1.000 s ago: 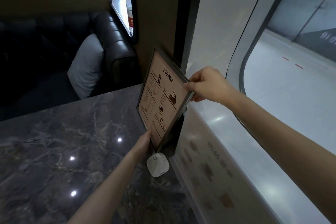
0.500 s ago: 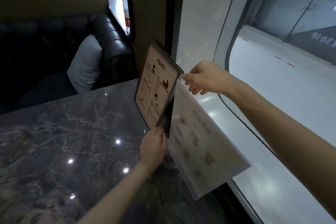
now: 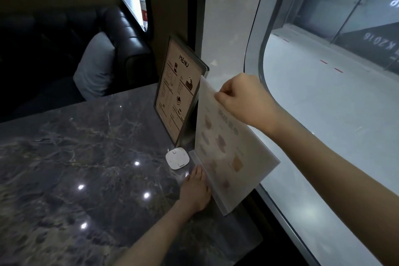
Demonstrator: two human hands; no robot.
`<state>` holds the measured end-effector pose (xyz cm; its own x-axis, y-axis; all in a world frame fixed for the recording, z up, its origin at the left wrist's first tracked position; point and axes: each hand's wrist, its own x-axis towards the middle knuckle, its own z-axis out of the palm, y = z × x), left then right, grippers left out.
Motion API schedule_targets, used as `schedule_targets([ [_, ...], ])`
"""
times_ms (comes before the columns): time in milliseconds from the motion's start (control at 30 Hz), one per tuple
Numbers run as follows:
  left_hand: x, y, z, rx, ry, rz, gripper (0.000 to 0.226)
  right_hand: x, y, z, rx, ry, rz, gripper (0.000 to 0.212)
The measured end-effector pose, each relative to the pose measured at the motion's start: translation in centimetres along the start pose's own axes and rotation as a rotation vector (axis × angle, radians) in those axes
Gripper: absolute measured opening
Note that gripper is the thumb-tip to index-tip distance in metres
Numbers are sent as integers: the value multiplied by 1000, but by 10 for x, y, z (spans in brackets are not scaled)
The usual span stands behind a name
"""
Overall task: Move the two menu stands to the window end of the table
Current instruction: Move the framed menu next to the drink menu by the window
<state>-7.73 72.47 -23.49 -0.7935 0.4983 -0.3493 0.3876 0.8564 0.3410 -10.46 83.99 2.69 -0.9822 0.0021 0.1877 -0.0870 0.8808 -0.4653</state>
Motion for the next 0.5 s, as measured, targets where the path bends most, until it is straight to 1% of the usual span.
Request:
schedule_targets([
  [133, 0, -3, 2, 51, 8, 3, 61, 2, 6, -1, -24, 25, -29, 30],
  [333, -7, -13, 9, -18, 157, -8, 61, 11, 9, -8, -14, 76, -73, 30],
  [500, -7, -24, 5, -58, 160, -48, 61, 23, 10, -4, 11, 97, -79, 28],
])
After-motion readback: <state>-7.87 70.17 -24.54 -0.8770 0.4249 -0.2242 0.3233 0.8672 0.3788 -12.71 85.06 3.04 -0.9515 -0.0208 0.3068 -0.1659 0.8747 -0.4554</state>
